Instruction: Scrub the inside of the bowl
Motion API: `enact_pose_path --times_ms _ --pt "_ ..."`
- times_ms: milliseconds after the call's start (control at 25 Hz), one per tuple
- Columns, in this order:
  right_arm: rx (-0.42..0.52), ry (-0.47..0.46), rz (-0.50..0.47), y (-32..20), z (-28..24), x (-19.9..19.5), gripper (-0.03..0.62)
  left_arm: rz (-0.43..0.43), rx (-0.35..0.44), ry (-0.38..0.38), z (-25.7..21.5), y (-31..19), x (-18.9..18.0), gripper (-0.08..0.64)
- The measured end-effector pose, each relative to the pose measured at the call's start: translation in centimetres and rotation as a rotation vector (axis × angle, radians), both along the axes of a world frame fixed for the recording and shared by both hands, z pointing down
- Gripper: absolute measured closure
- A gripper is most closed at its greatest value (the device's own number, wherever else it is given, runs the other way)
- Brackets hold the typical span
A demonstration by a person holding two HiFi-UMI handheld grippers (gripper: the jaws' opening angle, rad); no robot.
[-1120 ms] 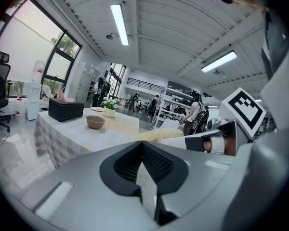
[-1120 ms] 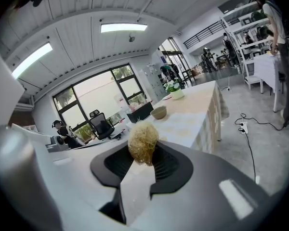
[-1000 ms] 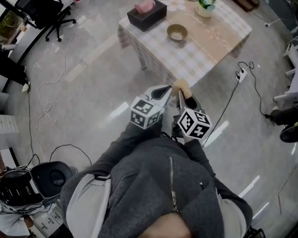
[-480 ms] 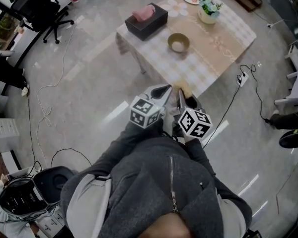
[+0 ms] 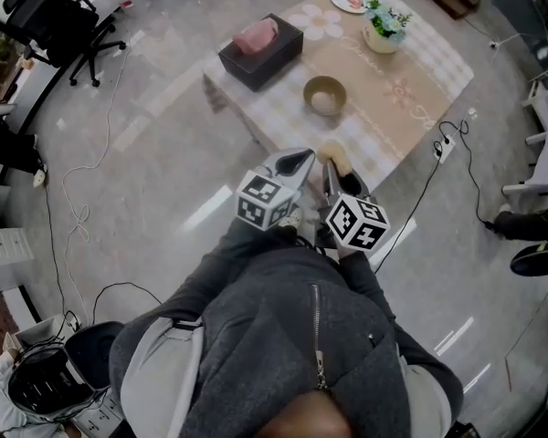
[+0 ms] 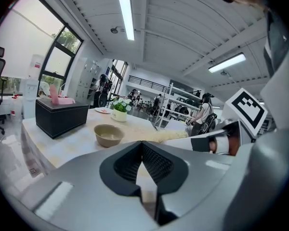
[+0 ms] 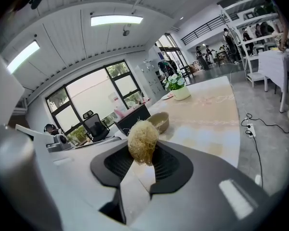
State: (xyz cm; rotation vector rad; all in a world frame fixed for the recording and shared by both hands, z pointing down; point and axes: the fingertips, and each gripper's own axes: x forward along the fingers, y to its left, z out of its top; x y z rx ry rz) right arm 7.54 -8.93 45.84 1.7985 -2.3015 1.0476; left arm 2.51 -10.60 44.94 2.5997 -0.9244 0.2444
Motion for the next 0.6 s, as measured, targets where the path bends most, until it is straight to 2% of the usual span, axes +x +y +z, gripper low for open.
enact_pose_path --times_ms 240,600 --pt "-0.016 0.001 -0.011 -1.5 1.1 -0.2 0.486 0.004 -0.005 0.002 0.8 -2.5 0.5 0.551" --pt "-0.014 0.012 0.075 -1.5 1.4 2.5 0.486 0.021 0.0 0.009 1.5 -2.9 1.3 0.551"
